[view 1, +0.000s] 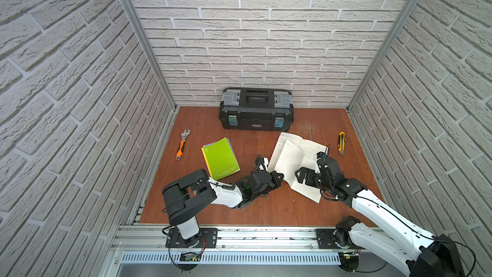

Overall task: Close the notebook
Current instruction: Close the notebook at the center of the board.

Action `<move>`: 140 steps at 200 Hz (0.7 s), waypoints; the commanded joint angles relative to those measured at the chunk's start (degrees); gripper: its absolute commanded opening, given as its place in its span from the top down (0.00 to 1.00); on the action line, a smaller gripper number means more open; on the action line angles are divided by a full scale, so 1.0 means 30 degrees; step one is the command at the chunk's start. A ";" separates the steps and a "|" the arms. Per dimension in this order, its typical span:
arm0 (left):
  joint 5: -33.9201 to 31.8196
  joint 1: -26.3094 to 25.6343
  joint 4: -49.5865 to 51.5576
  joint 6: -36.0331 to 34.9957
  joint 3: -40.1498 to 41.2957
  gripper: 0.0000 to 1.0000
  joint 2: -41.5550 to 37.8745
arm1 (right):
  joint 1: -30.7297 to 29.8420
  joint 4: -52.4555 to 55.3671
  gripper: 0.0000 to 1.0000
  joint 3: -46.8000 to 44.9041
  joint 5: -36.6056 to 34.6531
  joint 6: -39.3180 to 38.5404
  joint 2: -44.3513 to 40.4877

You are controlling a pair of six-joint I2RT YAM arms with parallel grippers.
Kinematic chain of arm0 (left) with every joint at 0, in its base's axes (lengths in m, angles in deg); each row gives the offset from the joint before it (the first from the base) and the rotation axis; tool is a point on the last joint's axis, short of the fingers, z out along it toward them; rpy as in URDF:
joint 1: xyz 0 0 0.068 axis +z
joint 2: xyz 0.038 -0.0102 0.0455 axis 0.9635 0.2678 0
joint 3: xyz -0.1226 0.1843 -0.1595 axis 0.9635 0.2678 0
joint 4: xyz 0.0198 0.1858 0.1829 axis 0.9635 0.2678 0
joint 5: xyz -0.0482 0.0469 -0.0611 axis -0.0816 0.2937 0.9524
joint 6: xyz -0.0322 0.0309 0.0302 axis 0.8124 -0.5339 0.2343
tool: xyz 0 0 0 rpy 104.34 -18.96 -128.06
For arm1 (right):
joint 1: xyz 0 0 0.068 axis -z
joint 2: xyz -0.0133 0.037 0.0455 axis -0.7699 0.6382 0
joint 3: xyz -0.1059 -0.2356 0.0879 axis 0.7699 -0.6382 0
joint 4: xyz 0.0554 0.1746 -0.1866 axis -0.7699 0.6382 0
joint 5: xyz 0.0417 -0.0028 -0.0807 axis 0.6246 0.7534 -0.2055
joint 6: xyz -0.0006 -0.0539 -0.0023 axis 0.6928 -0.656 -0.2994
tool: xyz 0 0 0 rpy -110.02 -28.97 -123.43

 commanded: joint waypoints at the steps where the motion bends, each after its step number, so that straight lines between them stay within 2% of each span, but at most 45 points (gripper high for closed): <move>1: -0.0057 -0.0101 -0.0359 -0.0397 -0.0129 1.00 -0.0571 | 0.0102 -0.0102 0.00 -0.0108 -0.0154 -0.0295 0.0030; 24: -0.0027 -0.0093 0.0455 -0.1148 -0.0497 1.00 -0.1091 | 0.0106 -0.0004 0.00 -0.0051 -0.0281 -0.0343 -0.0137; 41: -0.0219 -0.0087 0.2282 -0.2382 -0.1038 1.00 -0.2089 | 0.0131 0.0048 0.00 0.0007 -0.0420 -0.0406 -0.0230; 66: -0.1219 -0.0115 0.5557 -0.4743 -0.1789 1.00 -0.3922 | 0.0173 0.0023 0.00 0.0142 -0.0395 -0.0547 -0.0093; 97: -0.2583 -0.0115 0.8261 -0.6607 -0.2169 1.00 -0.5618 | 0.0218 -0.0308 0.00 0.0171 -0.0187 -0.0470 0.0220; 140: -0.3734 -0.0115 1.0595 -0.7615 -0.2212 1.00 -0.6371 | 0.0219 -0.0631 0.00 0.0216 -0.0011 -0.0446 0.0415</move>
